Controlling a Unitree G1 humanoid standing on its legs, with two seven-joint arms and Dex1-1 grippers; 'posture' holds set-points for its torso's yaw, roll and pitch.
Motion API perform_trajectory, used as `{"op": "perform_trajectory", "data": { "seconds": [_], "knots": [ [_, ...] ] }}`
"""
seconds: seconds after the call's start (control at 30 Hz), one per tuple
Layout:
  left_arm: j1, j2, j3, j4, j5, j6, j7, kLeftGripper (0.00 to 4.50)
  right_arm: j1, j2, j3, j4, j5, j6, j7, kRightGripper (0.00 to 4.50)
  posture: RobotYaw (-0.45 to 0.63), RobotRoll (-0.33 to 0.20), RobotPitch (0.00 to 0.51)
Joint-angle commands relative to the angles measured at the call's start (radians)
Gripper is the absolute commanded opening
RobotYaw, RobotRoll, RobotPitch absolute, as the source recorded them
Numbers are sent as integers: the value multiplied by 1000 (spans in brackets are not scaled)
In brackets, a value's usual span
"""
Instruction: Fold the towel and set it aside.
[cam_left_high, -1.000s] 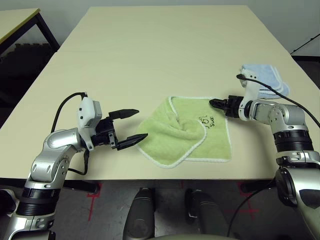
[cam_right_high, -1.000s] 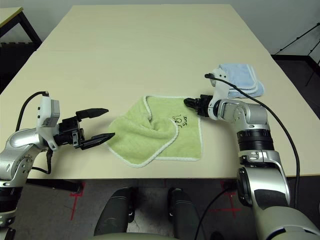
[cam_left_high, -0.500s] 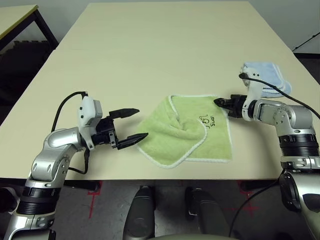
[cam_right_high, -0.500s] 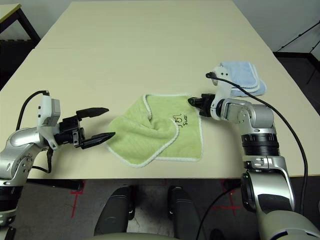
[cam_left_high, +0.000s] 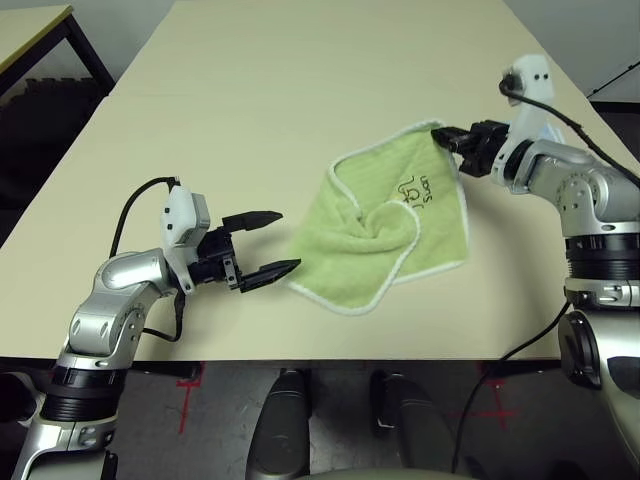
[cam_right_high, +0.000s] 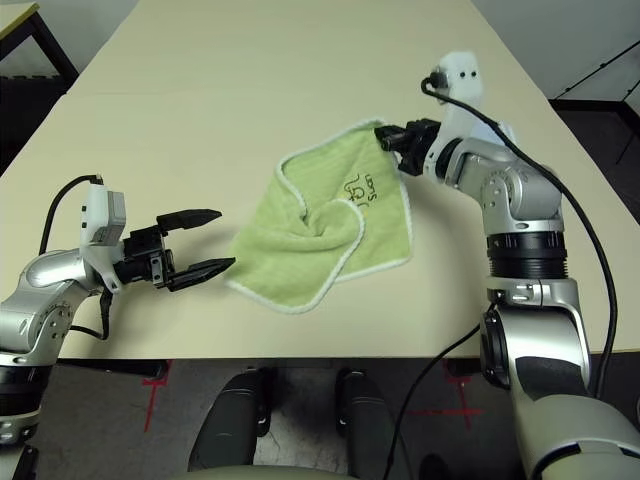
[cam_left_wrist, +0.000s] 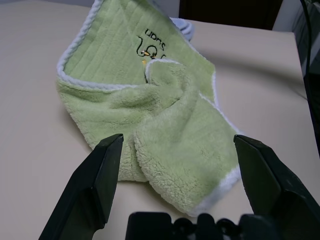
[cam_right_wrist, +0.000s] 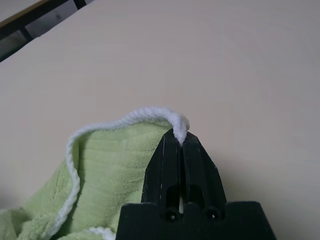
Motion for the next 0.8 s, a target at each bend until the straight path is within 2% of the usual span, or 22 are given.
{"op": "perform_trajectory", "data": {
  "seconds": [0.03,0.2,0.43,0.53,0.8],
  "knots": [
    [-45,-53,-2,13,-11,47,81,4500,-22,-14,-6,12,-14,-41,13,36,219,0,157],
    [-173,-182,33,47,-18,160,311,4500,-21,-12,8,-1,-29,-77,26,36,216,0,159],
    [-330,-298,77,128,-15,381,600,4500,-18,-13,27,-19,-63,-136,40,36,210,0,160],
    [-363,-323,85,160,-3,410,656,4500,-32,-10,24,-16,-78,-178,36,36,205,0,159],
    [-380,-348,52,196,71,378,719,4500,-89,-12,26,27,-125,-296,27,36,192,0,166]
  ]
}}
